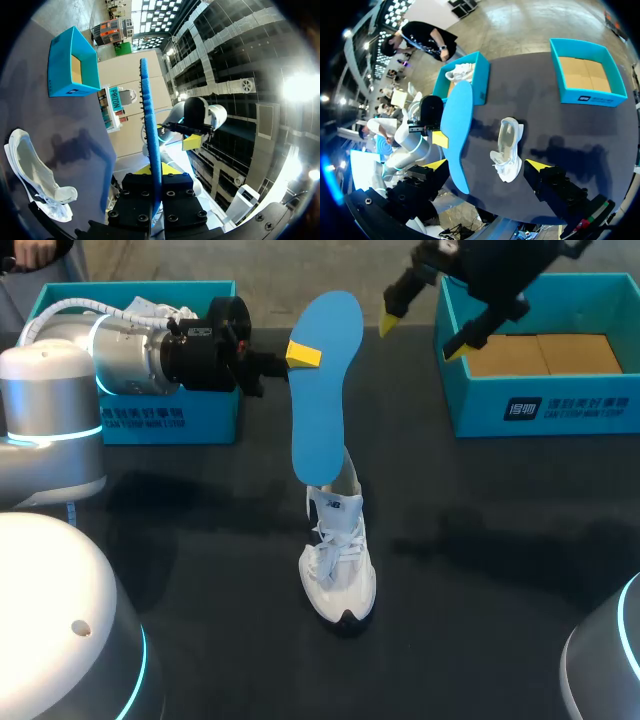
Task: Take the shoe out of the shoebox, open the shoe tongue, remove and reinsert the insole, then place the shoe into the shoebox
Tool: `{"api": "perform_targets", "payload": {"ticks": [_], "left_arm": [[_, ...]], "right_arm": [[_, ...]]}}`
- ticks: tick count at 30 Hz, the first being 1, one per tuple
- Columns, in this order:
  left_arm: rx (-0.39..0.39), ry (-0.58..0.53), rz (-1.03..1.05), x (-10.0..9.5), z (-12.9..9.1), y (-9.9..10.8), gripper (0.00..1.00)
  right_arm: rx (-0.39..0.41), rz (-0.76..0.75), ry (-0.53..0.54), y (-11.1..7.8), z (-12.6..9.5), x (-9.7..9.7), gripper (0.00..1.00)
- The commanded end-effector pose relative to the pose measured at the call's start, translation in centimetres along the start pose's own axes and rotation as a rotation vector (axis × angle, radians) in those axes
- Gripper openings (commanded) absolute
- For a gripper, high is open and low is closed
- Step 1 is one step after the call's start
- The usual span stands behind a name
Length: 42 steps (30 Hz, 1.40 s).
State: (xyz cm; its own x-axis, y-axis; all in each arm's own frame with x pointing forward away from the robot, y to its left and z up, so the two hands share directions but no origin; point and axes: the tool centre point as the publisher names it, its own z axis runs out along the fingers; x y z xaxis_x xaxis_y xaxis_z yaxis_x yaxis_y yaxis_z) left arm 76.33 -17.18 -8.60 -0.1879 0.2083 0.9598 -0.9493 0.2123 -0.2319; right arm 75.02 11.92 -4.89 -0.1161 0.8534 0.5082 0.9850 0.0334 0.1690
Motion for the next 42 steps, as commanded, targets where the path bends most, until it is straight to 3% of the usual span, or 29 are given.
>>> {"api": "perform_targets", "payload": {"ticks": [1, 20, 42], "left_arm": [[-0.002, -0.001, 0.000, 0.0, 0.0, 0.0, 0.00], [-0.002, -0.001, 0.000, 0.0, 0.0, 0.0, 0.00], [-0.002, -0.001, 0.000, 0.0, 0.0, 0.0, 0.00]], "right_arm": [[-0.003, -0.011, 0.525, -0.1, 0.5, -1.1, 1.00], [-0.047, 0.019, 0.727, -0.5, 2.5, -3.7, 1.00], [-0.027, 0.032, 0.706, 0.3, 3.8, -4.4, 1.00]]}}
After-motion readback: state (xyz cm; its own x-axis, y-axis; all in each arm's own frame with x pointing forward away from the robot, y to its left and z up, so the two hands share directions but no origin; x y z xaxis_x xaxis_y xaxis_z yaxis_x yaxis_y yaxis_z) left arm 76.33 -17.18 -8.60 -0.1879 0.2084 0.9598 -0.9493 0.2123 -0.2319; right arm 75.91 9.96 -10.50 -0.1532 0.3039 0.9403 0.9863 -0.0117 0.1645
